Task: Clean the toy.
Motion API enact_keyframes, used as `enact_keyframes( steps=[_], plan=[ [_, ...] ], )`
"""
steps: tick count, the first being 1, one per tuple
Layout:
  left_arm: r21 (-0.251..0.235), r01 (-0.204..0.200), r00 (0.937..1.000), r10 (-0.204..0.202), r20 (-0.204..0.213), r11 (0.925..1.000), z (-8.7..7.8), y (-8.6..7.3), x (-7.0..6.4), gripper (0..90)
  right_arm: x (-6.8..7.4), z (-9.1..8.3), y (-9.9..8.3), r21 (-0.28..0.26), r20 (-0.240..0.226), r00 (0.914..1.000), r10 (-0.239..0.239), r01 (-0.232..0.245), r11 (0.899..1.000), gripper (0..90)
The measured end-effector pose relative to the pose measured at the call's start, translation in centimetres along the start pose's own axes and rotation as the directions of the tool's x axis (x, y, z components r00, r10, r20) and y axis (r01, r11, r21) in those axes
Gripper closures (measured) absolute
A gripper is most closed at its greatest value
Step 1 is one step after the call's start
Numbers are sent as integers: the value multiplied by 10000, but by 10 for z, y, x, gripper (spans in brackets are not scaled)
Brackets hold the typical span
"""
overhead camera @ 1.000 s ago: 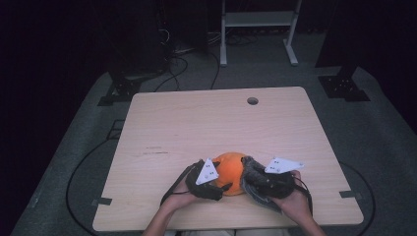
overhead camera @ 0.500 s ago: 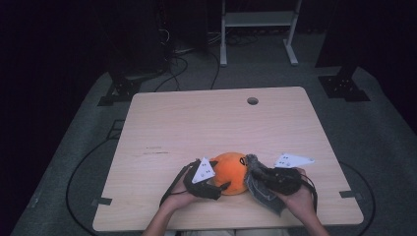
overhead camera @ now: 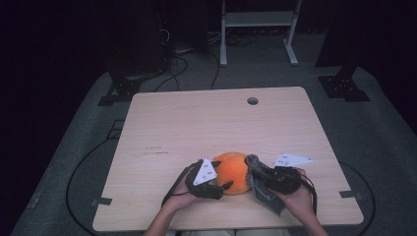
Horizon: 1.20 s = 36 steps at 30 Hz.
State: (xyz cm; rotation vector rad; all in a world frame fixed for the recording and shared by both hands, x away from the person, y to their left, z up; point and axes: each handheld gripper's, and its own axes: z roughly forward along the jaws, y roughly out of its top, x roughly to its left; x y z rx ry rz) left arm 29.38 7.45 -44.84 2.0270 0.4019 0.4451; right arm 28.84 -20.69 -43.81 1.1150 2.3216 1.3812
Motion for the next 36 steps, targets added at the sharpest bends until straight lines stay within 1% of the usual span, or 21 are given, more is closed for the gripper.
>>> enact_keyframes(
  steps=[1, 5, 9, 10, 13, 14, 15, 17, 19, 20, 21, 23, 24, 25, 26, 29, 30, 31, 33, 35, 36],
  plan=[
    [-34, 49, 10000, -49, 31, 10000, 0, 0, 0, 242, -5, 0, -2, 60, 39, 9996, 295, -295, 9995, 748],
    [69, -3, 10000, 3, 12, 10000, 0, 0, 1, 242, -15, -3, -7, 394, 983, 9934, 596, -638, 9972, 751],
    [144, -152, 9999, 153, -74, 9998, 0, 0, 0, 241, -5, -9, -2, -200, 584, 9982, 105, -94, 9998, 749],
    [200, -393, 9991, 395, -126, 9990, -1, 2, -1, 237, 3, -6, 0, -211, 531, 9980, -332, 344, 9992, 747],
    [-130, -341, 9994, 342, 63, 9993, -6, 5, 1, 221, 0, -1, -3, -78, 590, 9979, -269, 274, 9996, 749],
    [-425, -86, 9997, 95, 220, 9991, -12, 7, 3, 236, -5, -2, -4, 9, 651, 9978, -93, 93, 10000, 749],
    [-425, -86, 9997, 95, 220, 9991, -12, 7, 3, 253, -5, -2, -4, 9, 651, 9978, -93, 93, 10000, 749],
    [-77, -529, 9982, 531, 261, 9986, -15, 7, 1, 309, -9, -3, -6, 135, 735, 9972, 124, -135, 9998, 750],
    [59, -553, 9984, 552, 136, 9985, -15, 7, 0, 359, -8, -3, -6, 152, 725, 9973, 119, -130, 9998, 750],
    [431, -653, 9973, 667, -320, 9969, -12, 8, -1, 375, 0, -7, -4, -118, 839, 9964, -138, 148, 9998, 751],
    [425, -594, 9973, 611, -406, 9973, -10, 7, -1, 382, 4, -9, -2, -319, 794, 9963, -324, 350, 9989, 751],
    [324, -446, 9979, 461, -455, 9985, -8, 7, -1, 385, 19, -13, 4, -1053, 69, 9977, -669, 673, 9922, 751],
    [272, -344, 9977, 359, -571, 9990, -5, 7, -2, 385, 19, -13, 4, -1053, 69, 9977, -669, 673, 9922, 751],
    [225, -283, 9968, 299, -739, 9993, -1, 6, -4, 376, 32, -10, 8, -1033, -156, 9914, -1300, 1277, 9864, 751],
    [200, -265, 9973, 278, -685, 9994, -2, 7, -3, 366, 35, -6, 7, -780, -11, 9884, -1519, 1513, 9854, 750],
    [-72, -45, 9989, 42, -459, 10000, -7, 8, 0, 234, 29, 2, 1, -537, -46, 9909, -1344, 1340, 9895, 750],
    [-251, 86, 9985, -99, -533, 9996, -8, 7, 0, 211, 21, 1, -1, -624, -296, 9957, -877, 858, 9944, 748],
    [-251, 86, 9985, -99, -533, 9996, -8, 7, 0, 190, 21, 1, -1, -624, -296, 9957, -877, 858, 9944, 748],
    [-93, -55, 9982, 50, -595, 9999, -7, 7, -1, 182, 20, -2, -1, -731, -107, 9970, -765, 756, 9945, 743],
    [41, -87, 9988, 89, -479, 10000, -6, 5, -1, 244, 20, -4, -2, -918, 13, 9980, -631, 630, 9938, 743],
    [145, -140, 9977, 150, -654, 9998, -4, 5, -2, 256, 27, -6, -2, -973, 162, 9959, -890, 902, 9912, 745]
  ],
)
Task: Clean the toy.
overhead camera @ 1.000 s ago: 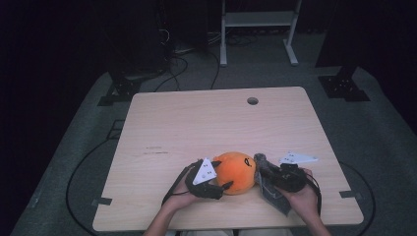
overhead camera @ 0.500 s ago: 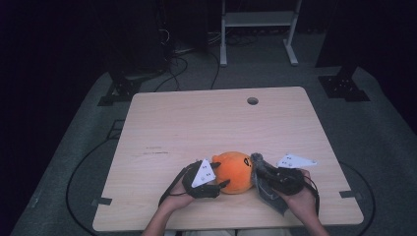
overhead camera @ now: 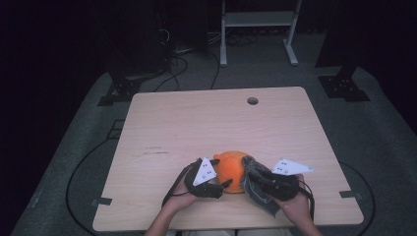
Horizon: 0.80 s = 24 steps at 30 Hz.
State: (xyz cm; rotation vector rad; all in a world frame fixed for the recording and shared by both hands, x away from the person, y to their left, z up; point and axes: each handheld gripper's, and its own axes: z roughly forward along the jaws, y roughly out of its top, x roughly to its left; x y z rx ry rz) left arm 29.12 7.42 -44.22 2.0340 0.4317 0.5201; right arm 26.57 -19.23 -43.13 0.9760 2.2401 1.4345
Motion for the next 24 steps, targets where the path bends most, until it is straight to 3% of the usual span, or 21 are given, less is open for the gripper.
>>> enact_keyframes(
  steps=[3, 4, 6, 8, 10, 11, 12, 13, 14, 15, 16, 17, 18, 21, 22, 23, 24],
  plan=[
    [189, -94, 9998, 98, -191, 9998, 2, 0, -1, 271, 17, 4, 4, 175, -299, 9965, -785, 790, 9967, 744],
    [218, -96, 9998, 100, -189, 9997, 2, 0, -1, 270, 20, 6, 3, 366, -196, 9944, -1043, 1050, 9938, 744],
    [217, -21, 9999, 25, -166, 9998, 2, 0, 0, 270, 19, 7, 2, 462, -163, 9944, -1046, 1052, 9934, 744],
    [230, 197, 9997, -194, -134, 9995, 1, -2, 2, 268, 8, 5, 2, 544, -25, 9984, -570, 571, 9969, 745],
    [138, 526, 9986, -525, -114, 9985, 2, -4, 4, 262, -9, 1, -1, 758, 742, 9971, -158, 101, 9971, 744],
    [138, 526, 9986, -525, -114, 9985, 2, -4, 4, 260, -9, 1, -1, 758, 742, 9971, -158, 101, 9971, 744],
    [81, 554, 9984, -553, -110, 9984, 3, -4, 4, 253, -18, -2, -3, 717, 990, 9944, 373, -445, 9964, 745],
    [81, 554, 9984, -553, -110, 9984, 3, -4, 4, 241, -18, -2, -3, 717, 990, 9944, 373, -445, 9964, 745],
    [-9, 272, 9996, -273, -37, 9996, 6, -1, 0, 233, -14, -4, 1, 287, 834, 9963, 214, -239, 9993, 745],
    [-9, 272, 9996, -273, -37, 9996, 6, -1, 0, 230, -9, -5, 4, 42, 409, 9991, 60, -62, 10000, 745],
    [-59, -139, 9999, 139, -26, 9999, 8, 1, -5, 228, -2, -5, 7, -107, 67, 9999, -125, 126, 9999, 744],
    [-59, -139, 9999, 139, -26, 9999, 8, 1, -5, 225, -2, -5, 7, -107, 67, 9999, -125, 126, 9999, 744],
    [-14, -497, 9988, 497, 3, 9988, 8, 2, -9, 223, 8, 0, 8, 125, -138, 9979, -633, 634, 9979, 739],
    [-117, -529, 9985, 531, 161, 9985, 8, 2, -10, 223, 5, 5, 4, 404, -135, 9974, -711, 716, 9966, 739],
    [-227, -432, 9988, 437, 222, 9988, 9, 4, -12, 223, -3, 3, 4, 530, -16, 9994, -347, 347, 9980, 740],
    [-227, -432, 9988, 437, 222, 9988, 9, 4, -12, 225, -3, 3, 4, 530, -16, 9994, -347, 347, 9980, 740],
    [-179, -597, 9979, 601, 254, 9981, 12, 6, -14, 227, -5, -1, 7, 438, 405, 9989, -255, 237, 9988, 742]
  ],
)
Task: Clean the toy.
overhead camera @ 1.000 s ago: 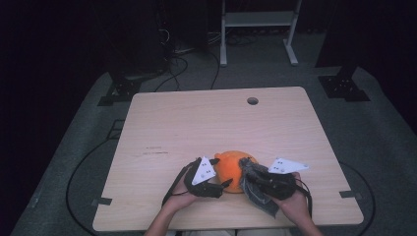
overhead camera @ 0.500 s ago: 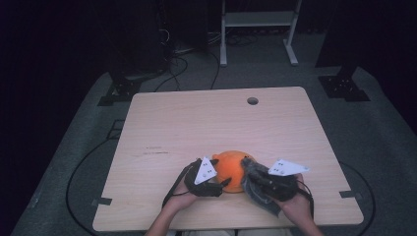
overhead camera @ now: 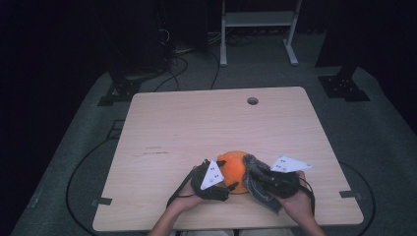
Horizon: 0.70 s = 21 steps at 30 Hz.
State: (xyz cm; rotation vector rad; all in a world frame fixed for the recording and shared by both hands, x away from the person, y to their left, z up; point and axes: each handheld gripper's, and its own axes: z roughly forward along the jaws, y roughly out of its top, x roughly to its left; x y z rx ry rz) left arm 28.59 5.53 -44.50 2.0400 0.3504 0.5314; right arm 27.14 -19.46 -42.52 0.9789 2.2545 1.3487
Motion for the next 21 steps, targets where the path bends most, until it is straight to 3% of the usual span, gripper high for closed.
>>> enact_keyframes(
  steps=[4, 6, 7, 8, 10, 11, 13, 14, 15, 18, 21],
  plan=[
    [133, -496, 9987, 497, -79, 9987, 0, 1, -2, 225, 10, -2, 5, -139, -255, 9986, -473, 470, 9988, 740],
    [94, -842, 9950, 846, -527, 9964, -4, 2, 1, 194, 7, 2, 2, 86, -437, 9983, -379, 383, 9992, 739],
    [94, -842, 9950, 846, -527, 9964, -4, 2, 1, 173, 3, 4, 1, 154, -624, 9978, -238, 248, 9996, 739],
    [7, -732, 9924, 729, -992, 9973, -4, 3, 3, 154, 1, 3, -1, 200, -682, 9976, -69, 83, 9998, 740],
    [26, -606, 9929, 605, -1020, 9982, -2, 3, 4, 145, 0, 3, -3, 264, -674, 9977, -34, 52, 9996, 739],
    [197, -330, 9980, 340, -526, 9993, 1, 0, 5, 161, 2, 2, -5, 394, -620, 9976, -304, 329, 9987, 740],
    [202, -310, 9980, 320, -537, 9993, 0, -1, 5, 209, 3, 1, -5, 438, -612, 9975, -355, 382, 9983, 740],
    [411, -25, 9990, 43, -434, 9992, -2, -2, 7, 220, 1, 0, -6, 542, -459, 9982, -382, 407, 9977, 740],
    [411, -25, 9990, 43, -434, 9992, -2, -2, 7, 222, 1, 0, -6, 542, -459, 9982, -382, 407, 9977, 740],
    [525, 360, 9992, -349, -213, 9980, -4, -7, 13, 221, -11, -2, -12, 806, -85, 9999, -109, 116, 9967, 740],
    [476, 347, 9993, -339, -172, 9983, -4, -8, 14, 220, -19, -3, -14, 1034, 68, 9997, 226, -232, 9944, 738]
  ],
)
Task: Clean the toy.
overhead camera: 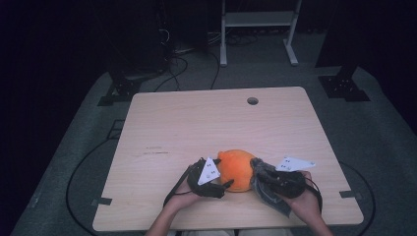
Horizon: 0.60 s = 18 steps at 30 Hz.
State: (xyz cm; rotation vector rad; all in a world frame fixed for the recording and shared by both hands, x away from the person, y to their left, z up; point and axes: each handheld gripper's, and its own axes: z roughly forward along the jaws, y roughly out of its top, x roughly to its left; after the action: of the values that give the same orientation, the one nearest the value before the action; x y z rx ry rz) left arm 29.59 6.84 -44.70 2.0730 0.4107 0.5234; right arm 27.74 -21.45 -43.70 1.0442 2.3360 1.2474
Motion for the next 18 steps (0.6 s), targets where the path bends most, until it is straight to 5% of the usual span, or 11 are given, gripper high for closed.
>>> enact_keyframes(
  steps=[5, 10, 14, 16, 18],
  plan=[
    [44, 75, 10000, -75, 51, 10000, -1, -2, 2, 220, -8, 1, -2, 162, -160, 9994, 315, -312, 9994, 736],
    [79, -73, 9999, 72, 78, 9999, -1, -2, -1, 221, -19, 2, -7, 629, 185, 9961, 859, -869, 9942, 735],
    [129, -319, 9993, 316, 180, 9994, -1, -4, -2, 211, -22, 1, -3, 330, 411, 9928, 1129, -1143, 9929, 737],
    [199, -211, 9990, 204, 385, 9996, -4, -5, 2, 183, -17, 2, 1, 229, 271, 9952, 944, -950, 9952, 738],
    [-111, 854, 9930, -842, 826, 9963, -8, -5, 11, 155, -12, 4, -1, 363, 182, 9978, 639, -645, 9973, 738]
  ],
)
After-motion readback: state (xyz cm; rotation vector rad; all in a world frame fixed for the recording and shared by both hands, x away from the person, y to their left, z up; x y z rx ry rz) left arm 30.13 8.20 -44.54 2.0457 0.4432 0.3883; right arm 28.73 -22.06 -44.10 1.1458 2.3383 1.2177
